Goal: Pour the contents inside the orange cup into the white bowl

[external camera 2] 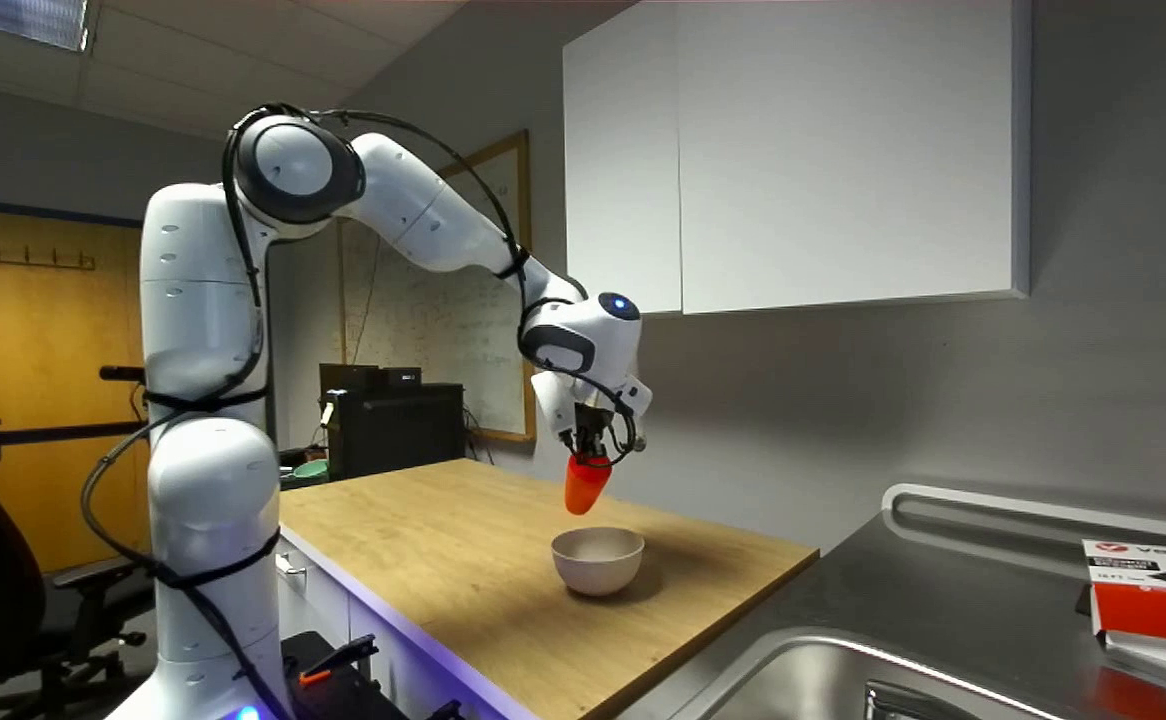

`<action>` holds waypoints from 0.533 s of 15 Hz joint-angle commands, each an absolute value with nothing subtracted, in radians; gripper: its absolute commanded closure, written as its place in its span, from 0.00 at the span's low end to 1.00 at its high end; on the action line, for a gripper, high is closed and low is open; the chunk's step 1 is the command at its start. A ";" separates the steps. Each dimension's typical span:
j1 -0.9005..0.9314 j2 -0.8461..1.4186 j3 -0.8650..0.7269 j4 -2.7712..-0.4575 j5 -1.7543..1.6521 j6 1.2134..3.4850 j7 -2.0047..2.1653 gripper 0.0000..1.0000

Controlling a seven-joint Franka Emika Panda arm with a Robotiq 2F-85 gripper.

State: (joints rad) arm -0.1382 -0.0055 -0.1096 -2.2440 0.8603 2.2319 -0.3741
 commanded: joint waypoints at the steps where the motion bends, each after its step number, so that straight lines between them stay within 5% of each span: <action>1: -0.159 -0.024 -0.147 -2.248 0.952 2.145 -0.500 0.98; 8: -0.221 0.020 -0.217 -2.234 1.054 1.963 -0.666 0.98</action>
State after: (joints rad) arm -0.1941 0.0018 -0.1890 -2.2448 1.0061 2.0375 -0.5957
